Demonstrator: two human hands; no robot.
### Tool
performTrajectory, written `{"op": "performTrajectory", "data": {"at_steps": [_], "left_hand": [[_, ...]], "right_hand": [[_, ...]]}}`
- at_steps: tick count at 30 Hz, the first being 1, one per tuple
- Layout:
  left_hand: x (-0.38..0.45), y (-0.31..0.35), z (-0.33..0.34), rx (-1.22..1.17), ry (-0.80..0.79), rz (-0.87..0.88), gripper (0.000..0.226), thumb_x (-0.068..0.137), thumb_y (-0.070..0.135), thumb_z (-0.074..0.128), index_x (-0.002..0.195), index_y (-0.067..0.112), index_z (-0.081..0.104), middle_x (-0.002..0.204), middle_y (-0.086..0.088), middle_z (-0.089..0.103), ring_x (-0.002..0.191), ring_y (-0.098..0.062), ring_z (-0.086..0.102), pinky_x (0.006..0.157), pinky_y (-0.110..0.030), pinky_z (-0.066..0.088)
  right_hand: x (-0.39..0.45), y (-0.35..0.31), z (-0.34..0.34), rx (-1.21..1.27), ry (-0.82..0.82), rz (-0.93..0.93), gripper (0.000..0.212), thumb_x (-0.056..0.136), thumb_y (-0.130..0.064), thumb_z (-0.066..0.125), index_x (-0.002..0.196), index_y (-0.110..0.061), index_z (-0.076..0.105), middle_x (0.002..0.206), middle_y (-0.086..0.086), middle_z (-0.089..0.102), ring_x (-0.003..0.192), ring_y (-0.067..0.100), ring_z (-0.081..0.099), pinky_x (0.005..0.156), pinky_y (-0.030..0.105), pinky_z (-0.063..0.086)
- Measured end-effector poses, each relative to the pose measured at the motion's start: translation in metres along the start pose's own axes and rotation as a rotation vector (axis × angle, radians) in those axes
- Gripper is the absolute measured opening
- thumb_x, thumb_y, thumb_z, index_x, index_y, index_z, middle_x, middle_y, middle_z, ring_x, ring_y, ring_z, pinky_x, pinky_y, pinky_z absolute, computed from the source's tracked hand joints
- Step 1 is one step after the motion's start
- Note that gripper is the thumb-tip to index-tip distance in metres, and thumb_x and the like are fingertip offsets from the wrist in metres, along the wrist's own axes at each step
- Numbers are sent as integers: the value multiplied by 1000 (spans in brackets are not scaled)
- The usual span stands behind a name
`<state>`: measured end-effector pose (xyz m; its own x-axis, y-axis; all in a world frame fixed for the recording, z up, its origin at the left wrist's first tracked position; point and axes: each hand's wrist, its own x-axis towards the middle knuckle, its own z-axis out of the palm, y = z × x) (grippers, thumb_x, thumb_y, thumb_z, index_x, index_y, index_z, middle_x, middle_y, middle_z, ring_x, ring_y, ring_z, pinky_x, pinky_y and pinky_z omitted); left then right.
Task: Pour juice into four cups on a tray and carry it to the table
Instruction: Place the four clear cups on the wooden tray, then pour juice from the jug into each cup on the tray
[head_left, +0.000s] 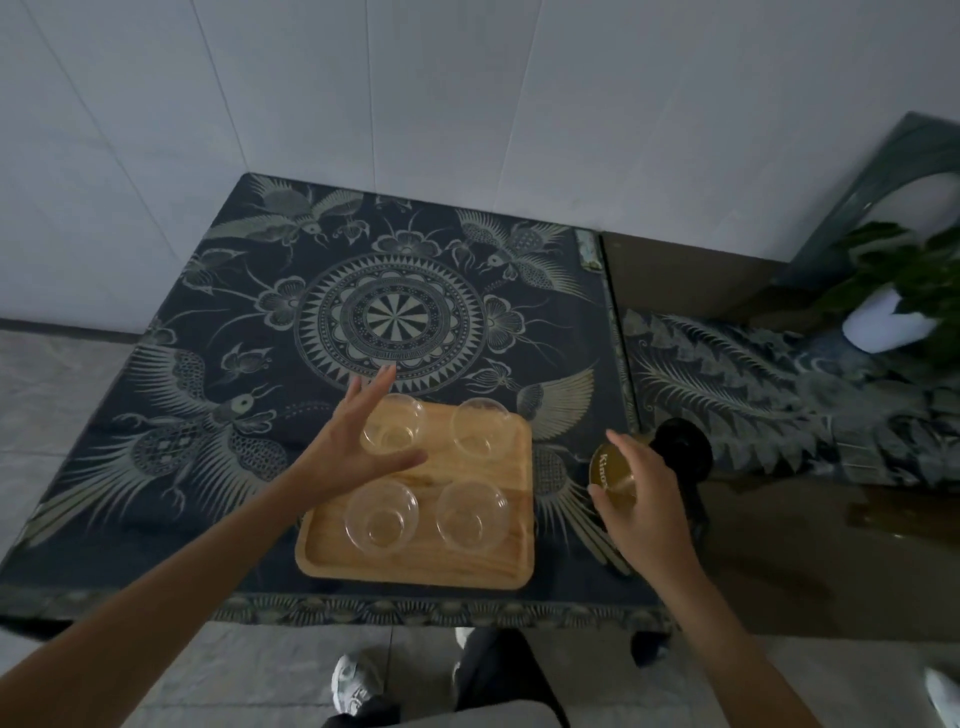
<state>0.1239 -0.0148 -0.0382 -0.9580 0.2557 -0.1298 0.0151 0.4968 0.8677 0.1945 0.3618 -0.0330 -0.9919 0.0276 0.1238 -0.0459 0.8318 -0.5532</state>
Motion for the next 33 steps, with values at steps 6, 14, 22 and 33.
{"op": "performTrajectory", "data": {"at_steps": [6,14,22,33], "left_hand": [[3,38,39,154,-9,128,122,72,70,81,167,40,12,172,23,5,162,-17,-13,129,-57,3],[23,87,117,242,-15,123,117,75,71,75,167,40,10,176,13,3,162,-18,-20,129,-56,4],[46,112,218,214,-105,92,118,79,58,84,167,44,6,178,9,-1,162,-23,-20,130,-56,4],[71,108,311,-28,-156,-102,143,63,64,90,169,30,0,175,13,-1,161,-17,-15,133,-51,8]], "right_hand": [[-10,37,-22,-86,122,-24,65,89,-22,74,148,-22,46,143,4,54,134,27,49,110,43,40],[-4,82,-41,-129,58,40,77,83,-36,80,151,-26,44,155,10,39,140,33,30,106,44,36],[-9,133,-41,-172,15,-108,74,80,-29,83,146,-26,50,154,8,41,130,34,44,98,47,49],[5,177,-62,68,-133,-302,60,92,-21,68,148,-31,50,163,-8,30,136,9,41,90,27,56]]}}
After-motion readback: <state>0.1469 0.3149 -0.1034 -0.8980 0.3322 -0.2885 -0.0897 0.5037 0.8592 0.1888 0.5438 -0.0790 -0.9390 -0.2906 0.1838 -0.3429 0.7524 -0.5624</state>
